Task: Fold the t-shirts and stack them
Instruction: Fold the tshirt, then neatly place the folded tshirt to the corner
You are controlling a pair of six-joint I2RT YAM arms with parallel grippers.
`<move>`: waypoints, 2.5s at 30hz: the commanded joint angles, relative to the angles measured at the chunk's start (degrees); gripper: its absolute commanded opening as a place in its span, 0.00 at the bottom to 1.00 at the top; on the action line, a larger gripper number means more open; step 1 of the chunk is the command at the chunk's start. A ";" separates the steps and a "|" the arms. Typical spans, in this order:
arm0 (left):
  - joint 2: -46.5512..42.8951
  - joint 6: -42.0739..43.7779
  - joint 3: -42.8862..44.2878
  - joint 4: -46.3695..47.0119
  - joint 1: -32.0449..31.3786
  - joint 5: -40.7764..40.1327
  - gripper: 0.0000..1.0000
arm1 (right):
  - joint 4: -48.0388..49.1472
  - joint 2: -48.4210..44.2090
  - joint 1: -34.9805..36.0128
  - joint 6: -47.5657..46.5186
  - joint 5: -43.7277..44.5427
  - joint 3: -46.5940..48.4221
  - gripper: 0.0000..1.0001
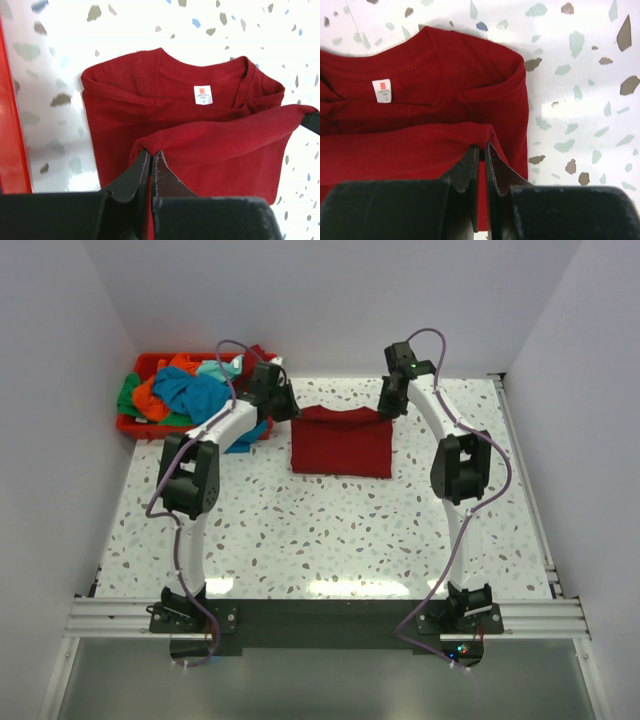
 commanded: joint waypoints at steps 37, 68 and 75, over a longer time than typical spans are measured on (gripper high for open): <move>-4.70 8.96 -15.92 8.05 0.29 3.31 0.50 | 28.90 -14.93 -6.27 -3.50 -22.15 -36.72 0.93; -3.54 6.41 -17.15 9.81 0.11 3.75 0.53 | 27.16 -7.64 -5.56 -2.26 -22.96 -32.41 0.00; -8.91 5.45 -17.06 8.49 0.20 3.75 0.67 | 15.56 -6.94 -6.79 -12.26 -6.44 -22.41 0.00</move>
